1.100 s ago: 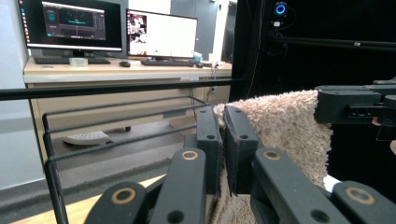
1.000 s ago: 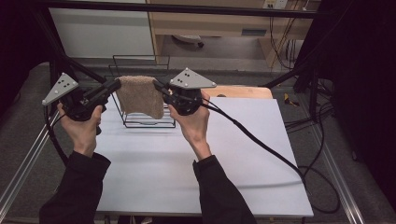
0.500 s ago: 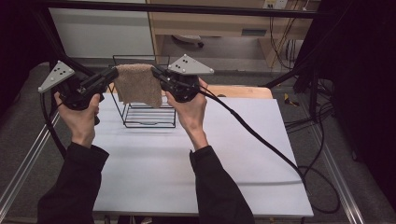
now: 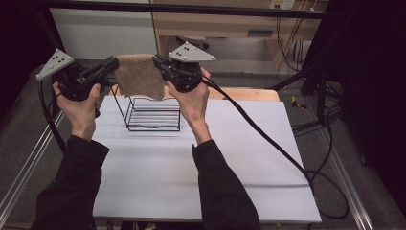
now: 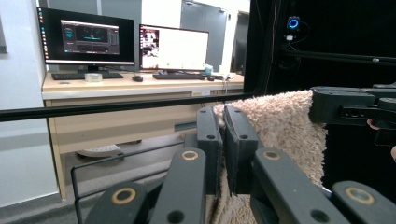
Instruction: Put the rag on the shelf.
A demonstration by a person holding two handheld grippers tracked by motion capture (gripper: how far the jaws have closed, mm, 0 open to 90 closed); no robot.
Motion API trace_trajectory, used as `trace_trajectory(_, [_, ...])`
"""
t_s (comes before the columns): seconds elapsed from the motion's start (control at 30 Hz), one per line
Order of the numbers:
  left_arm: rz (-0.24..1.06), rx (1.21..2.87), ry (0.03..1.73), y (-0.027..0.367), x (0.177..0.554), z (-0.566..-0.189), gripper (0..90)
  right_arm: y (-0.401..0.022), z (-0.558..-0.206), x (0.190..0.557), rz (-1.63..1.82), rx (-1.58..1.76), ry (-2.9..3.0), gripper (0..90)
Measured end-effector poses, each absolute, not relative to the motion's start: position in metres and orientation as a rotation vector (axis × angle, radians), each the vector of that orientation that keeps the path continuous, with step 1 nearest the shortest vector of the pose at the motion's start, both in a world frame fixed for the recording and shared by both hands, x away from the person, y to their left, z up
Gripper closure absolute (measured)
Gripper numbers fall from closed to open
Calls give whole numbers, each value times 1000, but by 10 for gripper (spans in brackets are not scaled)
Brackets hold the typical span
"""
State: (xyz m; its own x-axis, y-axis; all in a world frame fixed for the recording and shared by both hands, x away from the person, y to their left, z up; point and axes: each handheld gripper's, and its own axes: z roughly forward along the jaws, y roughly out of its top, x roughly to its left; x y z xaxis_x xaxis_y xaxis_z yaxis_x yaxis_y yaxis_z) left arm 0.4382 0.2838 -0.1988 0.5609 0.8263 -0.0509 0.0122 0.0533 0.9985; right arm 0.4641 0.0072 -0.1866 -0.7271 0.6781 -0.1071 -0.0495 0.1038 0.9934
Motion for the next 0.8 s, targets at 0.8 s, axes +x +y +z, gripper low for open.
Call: trace_trajectory(0.8, [747, 1365, 789, 283, 465, -177, 855, 13, -167, 485, 1679, 609, 1774, 857])
